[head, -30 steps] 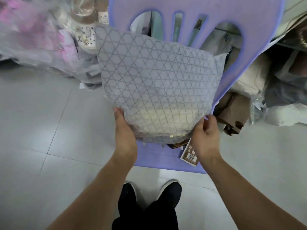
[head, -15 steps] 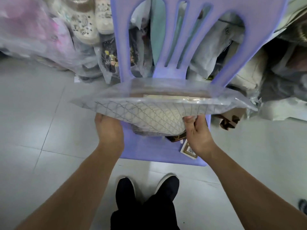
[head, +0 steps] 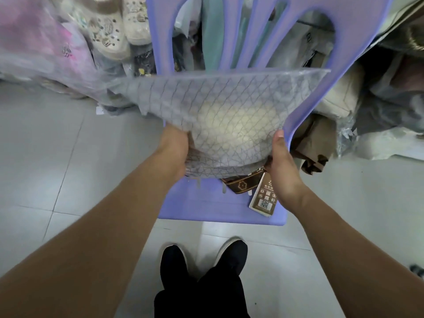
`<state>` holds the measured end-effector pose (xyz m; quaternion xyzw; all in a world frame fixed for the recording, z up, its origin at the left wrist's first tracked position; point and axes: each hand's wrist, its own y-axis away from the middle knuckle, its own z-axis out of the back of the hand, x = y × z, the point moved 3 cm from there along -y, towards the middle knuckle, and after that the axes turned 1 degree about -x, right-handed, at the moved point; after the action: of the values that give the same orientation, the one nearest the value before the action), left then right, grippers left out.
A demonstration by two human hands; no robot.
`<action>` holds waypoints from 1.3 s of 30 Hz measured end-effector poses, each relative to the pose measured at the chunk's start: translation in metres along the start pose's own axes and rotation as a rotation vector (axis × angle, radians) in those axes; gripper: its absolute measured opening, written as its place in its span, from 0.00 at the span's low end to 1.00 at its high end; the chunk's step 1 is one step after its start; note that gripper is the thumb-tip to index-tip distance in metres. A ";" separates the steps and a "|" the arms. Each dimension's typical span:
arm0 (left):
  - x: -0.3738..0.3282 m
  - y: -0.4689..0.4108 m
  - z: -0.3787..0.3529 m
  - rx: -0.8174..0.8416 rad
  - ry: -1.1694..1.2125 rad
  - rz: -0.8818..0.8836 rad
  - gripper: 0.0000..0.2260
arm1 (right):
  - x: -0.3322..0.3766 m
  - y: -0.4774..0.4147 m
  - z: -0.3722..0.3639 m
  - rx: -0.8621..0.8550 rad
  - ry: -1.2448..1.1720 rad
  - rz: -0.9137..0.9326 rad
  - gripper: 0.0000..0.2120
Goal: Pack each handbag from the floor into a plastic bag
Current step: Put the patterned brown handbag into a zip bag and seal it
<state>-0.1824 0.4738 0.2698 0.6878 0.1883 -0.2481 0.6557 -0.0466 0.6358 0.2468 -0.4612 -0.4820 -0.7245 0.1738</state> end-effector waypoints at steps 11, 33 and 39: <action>0.015 -0.018 0.021 0.031 0.187 -0.027 0.25 | 0.004 -0.002 0.023 -0.265 -0.210 0.001 0.15; 0.043 -0.003 0.007 -0.128 -0.117 -0.100 0.23 | 0.015 -0.019 -0.001 -0.167 -0.271 -0.100 0.20; 0.043 -0.022 0.007 -0.114 -0.244 -0.090 0.17 | -0.003 -0.018 -0.001 -0.191 0.374 0.028 0.20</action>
<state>-0.1617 0.4652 0.2266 0.6050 0.1514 -0.3478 0.7000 -0.0582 0.6425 0.2349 -0.3397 -0.3642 -0.8372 0.2259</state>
